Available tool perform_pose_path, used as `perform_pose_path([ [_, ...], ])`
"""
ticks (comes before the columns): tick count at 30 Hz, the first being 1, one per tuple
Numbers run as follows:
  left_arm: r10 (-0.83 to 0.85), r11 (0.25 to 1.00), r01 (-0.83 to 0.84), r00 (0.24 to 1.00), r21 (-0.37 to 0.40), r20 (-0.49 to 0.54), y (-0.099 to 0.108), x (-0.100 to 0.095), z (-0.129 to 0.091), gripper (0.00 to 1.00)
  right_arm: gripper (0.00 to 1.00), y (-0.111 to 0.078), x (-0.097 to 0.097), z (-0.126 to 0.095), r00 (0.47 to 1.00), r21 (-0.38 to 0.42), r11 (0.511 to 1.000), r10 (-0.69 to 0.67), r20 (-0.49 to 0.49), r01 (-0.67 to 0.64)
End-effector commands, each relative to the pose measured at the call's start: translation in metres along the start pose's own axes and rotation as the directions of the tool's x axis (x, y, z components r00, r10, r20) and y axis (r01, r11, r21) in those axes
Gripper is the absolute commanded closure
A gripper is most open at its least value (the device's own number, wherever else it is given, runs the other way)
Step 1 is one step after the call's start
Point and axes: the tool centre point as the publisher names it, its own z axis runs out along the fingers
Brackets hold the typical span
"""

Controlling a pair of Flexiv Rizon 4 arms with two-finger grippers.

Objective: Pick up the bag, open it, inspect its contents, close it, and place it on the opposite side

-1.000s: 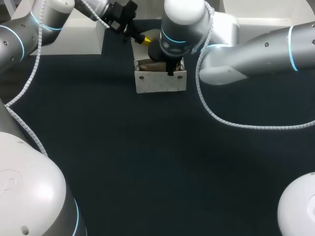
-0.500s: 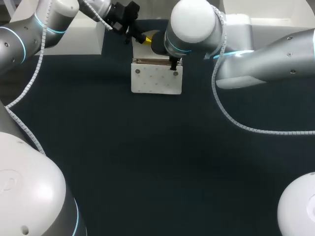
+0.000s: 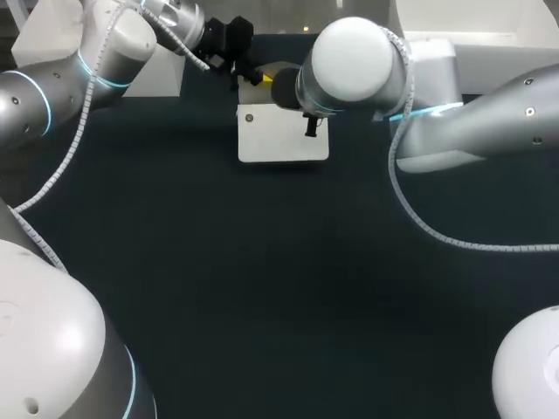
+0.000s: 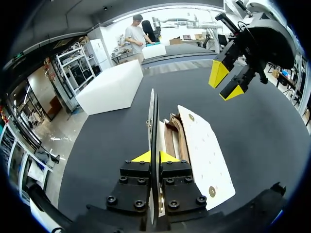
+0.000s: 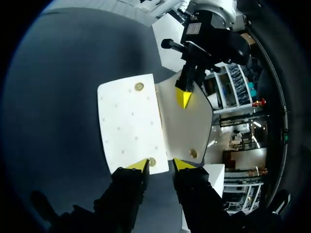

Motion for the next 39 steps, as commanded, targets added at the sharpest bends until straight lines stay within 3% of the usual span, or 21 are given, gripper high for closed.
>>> perform_pose_path([
  [1, 0.009, 1.000, -0.009, 0.998, -0.001, 0.061, 0.011, 0.005, 0.010, 1.00, 0.74, -0.001, 0.006, 0.002, 1.000, -0.005, 1.000, 0.002, 0.001, -0.002],
  [2, 0.015, 1.000, -0.015, 0.998, 0.000, 0.066, 0.013, 0.006, 0.011, 1.00, 0.78, -0.002, 0.007, 0.003, 1.000, -0.006, 1.000, 0.002, 0.000, -0.002],
  [4, 0.031, 1.000, -0.030, 0.996, -0.009, 0.079, 0.017, 0.008, 0.014, 1.00, 0.98, -0.002, 0.011, 0.003, 1.000, -0.008, 1.000, 0.000, 0.001, 0.000],
  [5, 0.038, 0.999, -0.038, 0.996, -0.001, 0.078, 0.018, 0.008, 0.015, 1.00, 1.00, -0.002, 0.013, 0.004, 1.000, -0.006, 1.000, -0.002, 0.004, 0.002],
  [12, 0.062, 0.998, -0.064, 0.995, 0.020, 0.081, 0.034, 0.007, 0.025, 1.00, 1.00, 0.002, 0.038, 0.006, 1.000, -0.058, 0.998, -0.012, 0.020, 0.013],
  [15, 0.062, 0.998, -0.064, 0.995, 0.020, 0.081, 0.034, 0.007, 0.025, 1.00, 1.00, 0.001, 0.050, 0.015, 0.998, -0.063, 0.998, 0.009, -0.068, -0.013],
  [30, 0.076, 0.996, -0.079, 0.994, 0.039, 0.073, 0.033, 0.006, 0.027, 1.00, 1.00, 0.001, 0.050, 0.015, 0.998, -0.063, 0.998, 0.009, -0.068, -0.013],
  [39, 0.114, 0.991, -0.122, 0.987, 0.061, 0.112, 0.045, -0.020, 0.035, 1.00, 1.00, 0.009, 0.068, 0.017, 0.998, -0.065, 0.998, -0.020, -0.060, 0.016],
])
